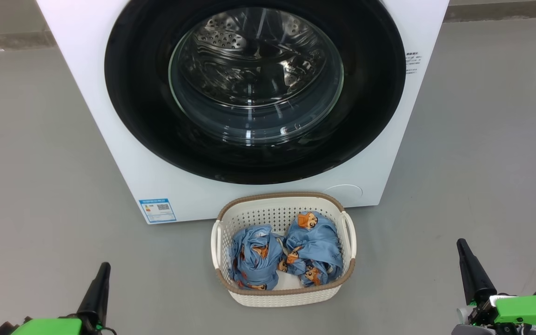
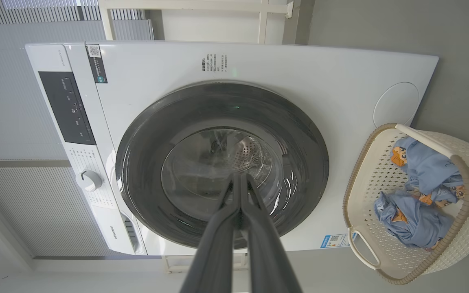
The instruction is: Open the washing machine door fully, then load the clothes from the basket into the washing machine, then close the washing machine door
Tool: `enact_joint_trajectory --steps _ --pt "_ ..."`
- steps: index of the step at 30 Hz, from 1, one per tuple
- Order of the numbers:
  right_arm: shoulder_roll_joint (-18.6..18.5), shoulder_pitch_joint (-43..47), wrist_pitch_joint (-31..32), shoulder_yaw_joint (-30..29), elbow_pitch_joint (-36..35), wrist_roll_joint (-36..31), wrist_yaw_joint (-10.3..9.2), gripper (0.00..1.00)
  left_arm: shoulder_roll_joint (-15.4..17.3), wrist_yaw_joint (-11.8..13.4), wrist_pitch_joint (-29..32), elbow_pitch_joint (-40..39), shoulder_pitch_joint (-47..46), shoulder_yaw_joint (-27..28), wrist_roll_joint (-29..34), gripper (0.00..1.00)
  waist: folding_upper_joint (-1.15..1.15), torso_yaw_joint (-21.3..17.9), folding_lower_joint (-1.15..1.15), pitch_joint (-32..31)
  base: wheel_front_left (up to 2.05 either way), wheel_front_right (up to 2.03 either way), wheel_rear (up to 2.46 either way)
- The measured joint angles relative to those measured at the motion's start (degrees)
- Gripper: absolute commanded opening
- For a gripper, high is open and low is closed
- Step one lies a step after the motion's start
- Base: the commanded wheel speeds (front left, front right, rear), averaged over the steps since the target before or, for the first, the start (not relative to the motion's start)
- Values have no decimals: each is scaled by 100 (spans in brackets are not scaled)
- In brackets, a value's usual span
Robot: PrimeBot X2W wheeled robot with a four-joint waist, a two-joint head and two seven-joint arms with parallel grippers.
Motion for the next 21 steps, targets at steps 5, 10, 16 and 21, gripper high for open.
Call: enact_joint_trajectory --steps 5,10,16,21 --pt "0 0 4 -1 0 0 0 0 0 0 7 0 -1 2 0 0 0 0 0 0 0 0 0" --pt "1 0 4 -1 0 0 0 0 -1 0 7 0 -1 3 0 0 0 0 0 0 0 0 0" --pt "1 0 4 -2 0 0 0 0 -1 0 7 0 -2 5 0 0 0 0 0 0 0 0 0" --pt "1 0 4 -2 0 0 0 0 -2 0 7 0 -2 8 0 0 0 0 0 0 0 0 0"
